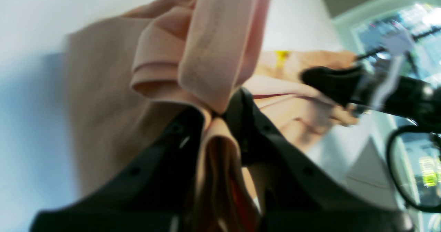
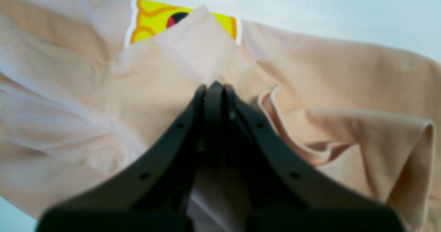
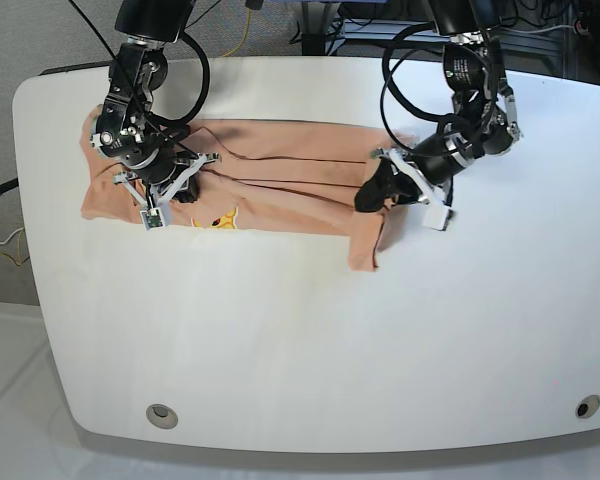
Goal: Fold the T-shirt properly
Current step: 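Lift the strip end with the left gripper and fold it toward the right gripper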
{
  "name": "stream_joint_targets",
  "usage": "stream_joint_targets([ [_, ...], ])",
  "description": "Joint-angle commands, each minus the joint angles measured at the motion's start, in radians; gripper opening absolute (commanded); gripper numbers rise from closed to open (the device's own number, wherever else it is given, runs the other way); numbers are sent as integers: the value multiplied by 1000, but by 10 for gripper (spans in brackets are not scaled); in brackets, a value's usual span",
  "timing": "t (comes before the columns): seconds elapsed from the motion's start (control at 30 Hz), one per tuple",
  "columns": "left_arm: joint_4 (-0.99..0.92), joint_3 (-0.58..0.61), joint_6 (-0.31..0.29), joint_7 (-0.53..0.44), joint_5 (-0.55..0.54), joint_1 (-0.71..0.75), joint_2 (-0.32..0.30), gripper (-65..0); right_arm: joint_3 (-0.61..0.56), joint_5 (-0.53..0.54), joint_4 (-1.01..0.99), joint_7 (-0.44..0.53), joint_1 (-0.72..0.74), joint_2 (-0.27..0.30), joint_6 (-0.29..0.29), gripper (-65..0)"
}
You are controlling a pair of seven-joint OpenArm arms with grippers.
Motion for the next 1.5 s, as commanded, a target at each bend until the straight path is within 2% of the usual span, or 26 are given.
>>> stream_joint_targets([
  [0.0, 15, 42, -9, -62, -33, -21, 14, -625, 1, -87, -18, -124, -24, 2, -18, -650],
  [0.2, -9, 175, -9, -131, -33, -21, 14, -625, 1, -87, -18, -124, -33, 2, -18, -650],
  [0.5, -82, 257, -9, -197, -33, -21, 14, -612, 1, -87, -13, -124, -43, 2, -18, -650],
  [0.6, -112, 272, -9, -220, -33, -21, 10, -568, 1, -89, -15, -124, -43, 2, -18, -650],
  [0.87, -161, 273, -9, -248, -33, -19, 6, -371, 1, -87, -13, -124, -43, 2, -18, -650],
  [0.97, -160, 275, -9, -248, -33, -18, 6, -322, 1, -87, -13, -124, -43, 2, -18, -650],
  [1.07, -160, 277, -9, -248, -33, -16, 6, -301, 1, -87, -13, -124, -41, 2, -18, -650],
  [1.47, -152, 278, -9, -242, -37, -16, 8, -296, 1, -92, -15, -124, -41, 2, -18, -650],
])
